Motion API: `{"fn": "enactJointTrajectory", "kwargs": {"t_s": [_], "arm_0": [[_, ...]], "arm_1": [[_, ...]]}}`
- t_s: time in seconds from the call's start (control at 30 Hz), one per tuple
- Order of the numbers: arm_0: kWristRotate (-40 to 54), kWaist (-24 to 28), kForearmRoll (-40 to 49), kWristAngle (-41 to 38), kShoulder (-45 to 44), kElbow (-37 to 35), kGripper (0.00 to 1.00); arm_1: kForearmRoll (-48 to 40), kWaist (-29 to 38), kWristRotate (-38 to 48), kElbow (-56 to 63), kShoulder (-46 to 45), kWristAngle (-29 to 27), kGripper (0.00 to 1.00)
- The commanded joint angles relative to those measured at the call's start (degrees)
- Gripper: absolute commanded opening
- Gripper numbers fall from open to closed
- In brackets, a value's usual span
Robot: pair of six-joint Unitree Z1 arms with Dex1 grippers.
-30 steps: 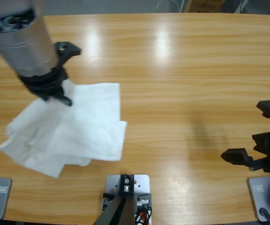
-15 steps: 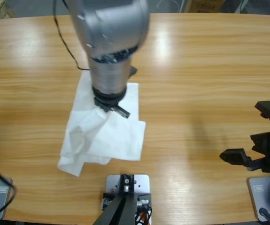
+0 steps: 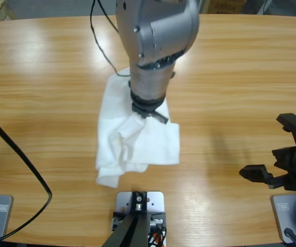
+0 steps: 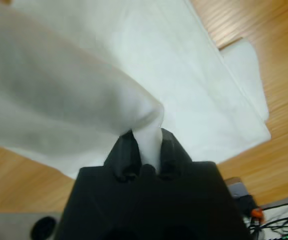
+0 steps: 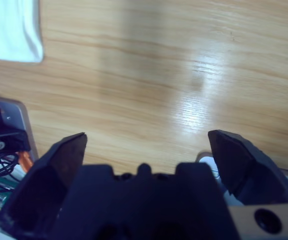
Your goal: Fold clothes
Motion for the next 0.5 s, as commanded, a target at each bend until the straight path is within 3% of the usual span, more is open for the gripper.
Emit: {"fn": "enactJointTrajectory", "kwargs": {"t_s": [0.03, 0.2, 0.3, 0.33, 0.4, 0.43, 0.47, 0.5], "arm_0": [[1.19, 0.01, 8.19, -1.43, 4.73, -24.33, 0.977], [1.19, 1.07, 8.52, 0.04, 3.3, -26.92, 0.931], [2.16, 4.16, 8.47, 2.49, -5.12, -18.5, 0.797], [2.37, 5.43, 8.4, 2.77, -7.7, -15.37, 0.793], [4.41, 8.26, 8.22, 3.05, -13.01, -11.01, 0.793], [5.36, 9.22, 8.19, 2.89, -14.59, -10.48, 0.788], [6.47, 10.35, 8.19, 2.42, -16.03, -9.78, 0.783], [7.34, 11.17, 8.17, 1.78, -16.79, -8.76, 0.776]], "arm_1": [[-1.24, -0.35, 0.35, 1.56, 2.58, 0.63, 1.0], [-1.31, 0.67, 0.46, 1.91, 1.72, 0.54, 1.0], [-2.95, 1.39, 0.0, 1.0, 1.39, -1.41, 0.996], [-2.95, 1.39, -0.6, 0.26, 1.42, -1.74, 0.915], [-2.86, 1.39, -2.09, -1.97, 1.17, -1.23, 0.483], [-3.56, 1.39, -2.76, -3.8, 2.23, 0.02, 0.073], [-3.3, 1.39, -3.57, -5.66, 3.88, 0.14, 0.0], [-3.21, 1.39, -4.6, -7.86, 6.33, 0.67, 0.0]]}}
